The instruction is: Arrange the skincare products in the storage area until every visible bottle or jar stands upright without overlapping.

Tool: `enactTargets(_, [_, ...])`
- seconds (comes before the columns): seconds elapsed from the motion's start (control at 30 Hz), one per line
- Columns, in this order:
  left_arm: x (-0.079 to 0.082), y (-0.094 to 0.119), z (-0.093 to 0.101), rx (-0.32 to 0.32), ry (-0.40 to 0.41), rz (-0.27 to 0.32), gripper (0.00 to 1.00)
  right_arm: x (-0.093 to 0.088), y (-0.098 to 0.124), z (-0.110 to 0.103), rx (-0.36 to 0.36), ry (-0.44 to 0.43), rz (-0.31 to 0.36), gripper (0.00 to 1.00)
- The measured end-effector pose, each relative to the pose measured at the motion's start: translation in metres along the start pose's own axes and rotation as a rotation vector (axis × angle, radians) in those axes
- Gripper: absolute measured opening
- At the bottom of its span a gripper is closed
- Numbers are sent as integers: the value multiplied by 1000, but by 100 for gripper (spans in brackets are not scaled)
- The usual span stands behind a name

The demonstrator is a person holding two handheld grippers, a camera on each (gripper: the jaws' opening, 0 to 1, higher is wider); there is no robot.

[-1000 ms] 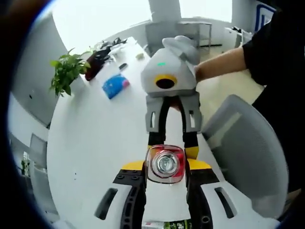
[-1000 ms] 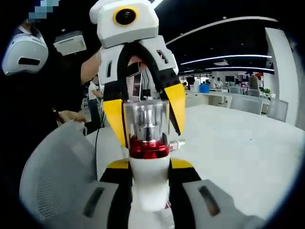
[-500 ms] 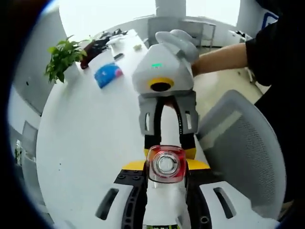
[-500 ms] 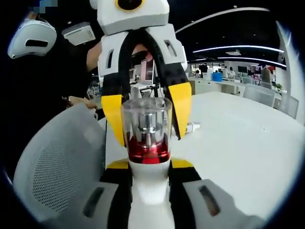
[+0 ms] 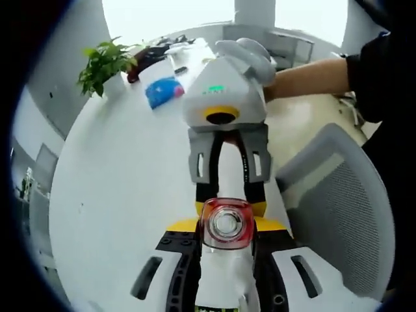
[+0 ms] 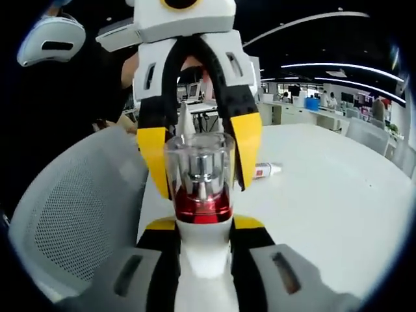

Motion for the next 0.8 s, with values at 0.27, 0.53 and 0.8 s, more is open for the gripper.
enactTargets(0.27, [1,2,-3,34,34,15,26,29,-2,6,-5,-31,187,33])
enactTargets(0.53, [0,1,-3,56,88,23,26,4,22,3,-113,-53,59,35])
enactTargets(0.8, [0,2,-3,95,155,28,25,-21,32,0,-245,-155,-15,29])
Point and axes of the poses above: the point that each gripper's makers call its tool centre point, and the gripper's own axes: y roughly backward along the fingers, z roughly to its right, x roughly out of its top, the point moved 2 cm from there along y, roughly backward along the fingers, and after that the axes turned 5 degrees about x, right-handed, at the moved point
